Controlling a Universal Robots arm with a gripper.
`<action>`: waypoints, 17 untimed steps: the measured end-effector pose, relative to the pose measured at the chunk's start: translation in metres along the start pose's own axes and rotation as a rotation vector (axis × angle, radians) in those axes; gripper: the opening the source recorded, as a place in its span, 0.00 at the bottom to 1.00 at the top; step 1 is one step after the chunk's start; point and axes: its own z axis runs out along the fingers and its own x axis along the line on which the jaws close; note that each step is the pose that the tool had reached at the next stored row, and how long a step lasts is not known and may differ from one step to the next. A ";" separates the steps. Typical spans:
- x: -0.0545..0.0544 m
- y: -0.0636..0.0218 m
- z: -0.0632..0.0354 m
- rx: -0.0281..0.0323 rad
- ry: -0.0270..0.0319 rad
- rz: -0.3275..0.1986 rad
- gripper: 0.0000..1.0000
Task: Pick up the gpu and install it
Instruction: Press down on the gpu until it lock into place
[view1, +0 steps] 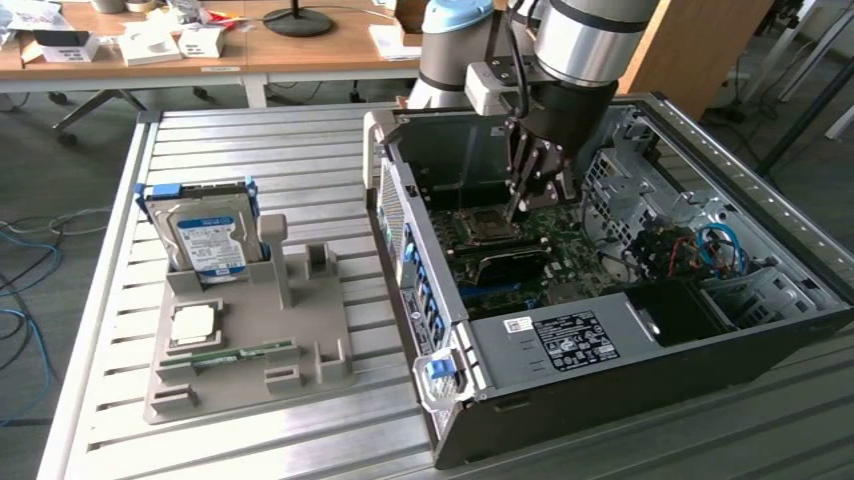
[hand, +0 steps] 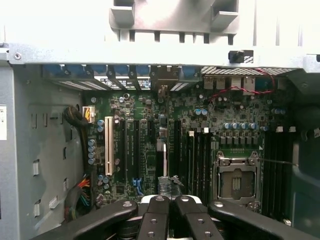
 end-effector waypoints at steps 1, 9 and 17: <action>0.000 0.0000 0.0017 0.0000 0.0000 0.000 0.11; 0.000 -0.0001 0.0109 0.0000 -0.0001 0.000 0.11; 0.001 -0.0002 0.0188 0.0000 0.0000 0.000 0.11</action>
